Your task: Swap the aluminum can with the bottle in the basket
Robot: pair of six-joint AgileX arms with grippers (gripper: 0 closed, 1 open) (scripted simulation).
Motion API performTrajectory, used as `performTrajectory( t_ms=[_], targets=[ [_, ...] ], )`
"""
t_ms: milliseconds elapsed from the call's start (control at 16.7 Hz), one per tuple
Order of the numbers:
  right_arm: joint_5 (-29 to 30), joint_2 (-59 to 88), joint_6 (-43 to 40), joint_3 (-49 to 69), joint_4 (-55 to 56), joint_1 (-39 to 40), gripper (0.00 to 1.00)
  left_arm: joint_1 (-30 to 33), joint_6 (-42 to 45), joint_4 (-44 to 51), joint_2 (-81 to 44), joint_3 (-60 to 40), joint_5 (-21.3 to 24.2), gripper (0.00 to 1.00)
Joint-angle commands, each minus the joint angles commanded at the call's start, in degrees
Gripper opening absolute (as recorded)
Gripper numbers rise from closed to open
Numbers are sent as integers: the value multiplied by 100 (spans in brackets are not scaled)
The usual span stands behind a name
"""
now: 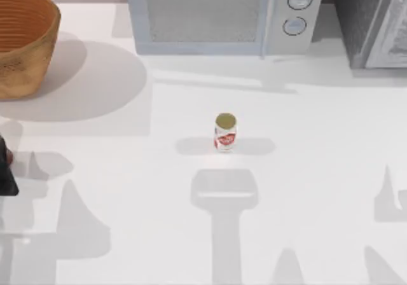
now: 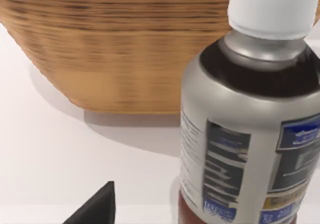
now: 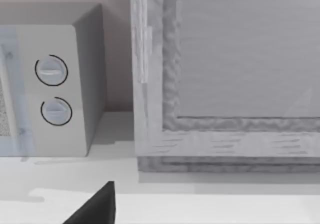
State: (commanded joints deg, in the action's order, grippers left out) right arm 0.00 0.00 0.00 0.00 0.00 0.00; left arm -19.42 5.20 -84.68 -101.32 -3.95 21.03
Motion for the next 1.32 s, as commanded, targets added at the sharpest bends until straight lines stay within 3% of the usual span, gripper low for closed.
performTrajectory(
  t_ms=[900,1320],
  targets=[
    [0,0,0,0,0,0,100,537,-123,172,-1051,-1268,-507,100],
    [0,0,0,0,0,0,100,537,-123,172,-1051,-1268,-507,47]
  ],
)
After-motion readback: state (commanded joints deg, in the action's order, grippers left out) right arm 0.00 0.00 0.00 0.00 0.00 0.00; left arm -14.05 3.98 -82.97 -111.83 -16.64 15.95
